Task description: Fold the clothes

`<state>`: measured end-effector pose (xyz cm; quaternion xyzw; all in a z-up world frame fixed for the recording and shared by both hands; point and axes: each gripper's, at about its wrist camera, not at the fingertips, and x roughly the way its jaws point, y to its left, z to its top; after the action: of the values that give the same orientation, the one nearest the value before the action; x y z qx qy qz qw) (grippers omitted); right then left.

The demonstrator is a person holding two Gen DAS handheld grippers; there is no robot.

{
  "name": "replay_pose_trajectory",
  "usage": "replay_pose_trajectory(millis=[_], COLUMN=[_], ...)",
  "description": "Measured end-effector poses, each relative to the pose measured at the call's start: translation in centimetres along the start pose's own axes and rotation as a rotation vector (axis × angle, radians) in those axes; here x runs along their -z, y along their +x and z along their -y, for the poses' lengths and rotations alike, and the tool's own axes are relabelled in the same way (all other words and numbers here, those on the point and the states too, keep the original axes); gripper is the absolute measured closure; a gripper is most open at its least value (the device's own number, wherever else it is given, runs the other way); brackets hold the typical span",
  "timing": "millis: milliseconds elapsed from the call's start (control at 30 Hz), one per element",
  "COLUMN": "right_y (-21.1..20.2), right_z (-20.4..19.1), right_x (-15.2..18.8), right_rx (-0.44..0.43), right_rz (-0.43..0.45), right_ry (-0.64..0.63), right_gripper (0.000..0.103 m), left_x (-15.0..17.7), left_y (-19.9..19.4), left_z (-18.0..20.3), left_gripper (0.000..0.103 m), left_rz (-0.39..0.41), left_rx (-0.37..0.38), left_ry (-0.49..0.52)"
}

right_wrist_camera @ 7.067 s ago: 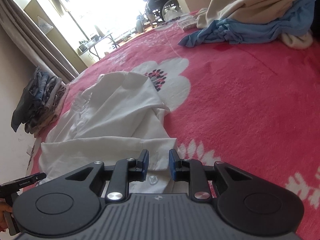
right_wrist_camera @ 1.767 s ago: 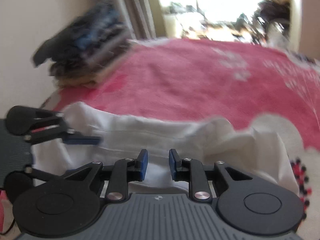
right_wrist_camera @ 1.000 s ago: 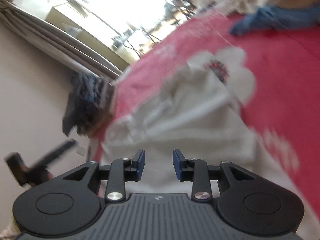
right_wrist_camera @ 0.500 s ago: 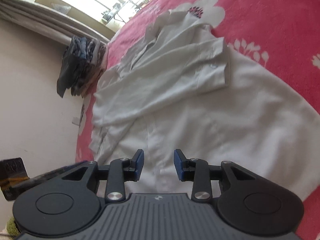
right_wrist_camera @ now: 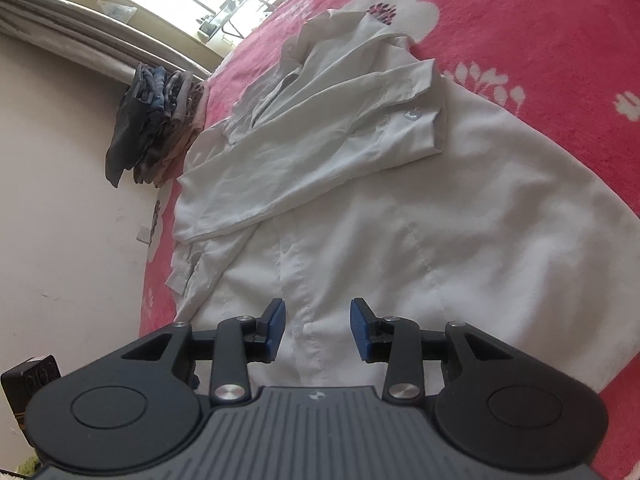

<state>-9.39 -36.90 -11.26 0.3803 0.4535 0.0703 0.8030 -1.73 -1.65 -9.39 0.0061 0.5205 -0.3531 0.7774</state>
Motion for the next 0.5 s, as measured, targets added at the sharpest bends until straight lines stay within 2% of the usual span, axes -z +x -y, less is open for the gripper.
replay_pose_trajectory(millis=[233, 367, 433, 500], right_y=[-1.0, -2.0, -2.4, -2.9], right_z=[-0.2, -0.5, -0.6, -0.7], right_x=[-0.5, -1.1, -1.4, -1.7], right_rx=[0.012, 0.021, 0.026, 0.031], right_rz=[0.026, 0.05, 0.062, 0.074], right_ry=[-0.025, -0.049, -0.062, -0.074], right_gripper=[0.063, 0.063, 0.063, 0.063], left_x=[-1.7, -2.2, -2.2, -1.7], left_y=[-1.5, -1.5, -0.8, 0.3], left_z=[-0.2, -0.4, -0.4, 0.1], left_gripper=[0.038, 0.038, 0.038, 0.038], left_rz=[0.159, 0.225, 0.199, 0.141], left_rx=[-0.103, -0.086, -0.04, -0.007], left_ry=[0.028, 0.008, -0.012, 0.003])
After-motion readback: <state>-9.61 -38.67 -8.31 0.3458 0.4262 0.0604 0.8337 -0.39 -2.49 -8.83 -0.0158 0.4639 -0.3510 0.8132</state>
